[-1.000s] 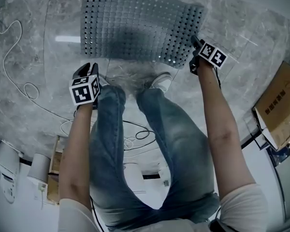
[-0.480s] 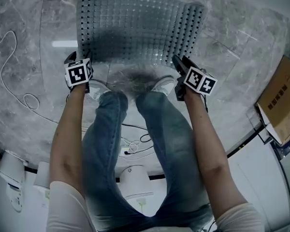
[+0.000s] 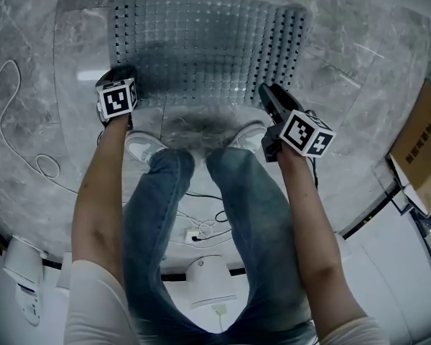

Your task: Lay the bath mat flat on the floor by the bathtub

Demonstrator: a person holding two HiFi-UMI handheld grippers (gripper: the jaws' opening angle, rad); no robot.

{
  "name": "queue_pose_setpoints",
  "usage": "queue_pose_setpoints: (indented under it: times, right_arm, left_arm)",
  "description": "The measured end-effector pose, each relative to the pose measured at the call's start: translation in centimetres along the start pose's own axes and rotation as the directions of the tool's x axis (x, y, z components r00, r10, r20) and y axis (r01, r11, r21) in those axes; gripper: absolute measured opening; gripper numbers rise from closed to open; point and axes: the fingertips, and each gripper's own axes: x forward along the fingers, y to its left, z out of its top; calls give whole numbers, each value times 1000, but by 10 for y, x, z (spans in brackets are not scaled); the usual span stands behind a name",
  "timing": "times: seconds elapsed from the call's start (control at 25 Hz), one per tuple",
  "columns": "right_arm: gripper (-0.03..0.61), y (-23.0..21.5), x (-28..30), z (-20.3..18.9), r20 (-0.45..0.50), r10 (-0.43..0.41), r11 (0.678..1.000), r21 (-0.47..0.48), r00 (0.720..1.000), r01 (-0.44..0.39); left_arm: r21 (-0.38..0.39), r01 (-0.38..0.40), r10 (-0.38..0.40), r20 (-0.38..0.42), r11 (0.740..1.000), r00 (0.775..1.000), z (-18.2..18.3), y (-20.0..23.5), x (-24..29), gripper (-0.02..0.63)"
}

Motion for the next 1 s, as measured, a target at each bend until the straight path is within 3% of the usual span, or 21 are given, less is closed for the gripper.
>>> queue_pose_setpoints:
  times: [0.08,0.12,0.24,0.4,0.72,0.88,1.0]
  right_arm:
    - [192,-6,-4,2,18,-15,1000,18,1000,15]
    - [189,-10,-5,2,23,-24,999,34,999,23]
    - [189,-22,-10,0,35,-37,997,72,999,34]
    - [189,-47,-20,-2,35,-57,995,88,998,54]
    - [190,-66,-8,-11,4,-98,991,89,995,97]
    - [204,-68,9,-15,-15,-101,994,49,995,102]
    - [217,-86,19,-17,-33,-120,993,-3,992,120]
  left_arm:
    - [28,-8,9,-17,1000,1000,-2,2,0,264]
    - [46,-18,20,-37,999,999,-2,4,-1,184]
    - [79,-20,26,-76,997,997,4,2,-12,169]
    - [114,-61,65,-37,992,997,10,4,-28,120]
    - [162,-227,237,-46,960,970,16,106,-68,104]
    - [170,-262,275,-55,950,960,15,148,-72,104]
    - [175,-269,284,-69,947,956,13,157,-68,106]
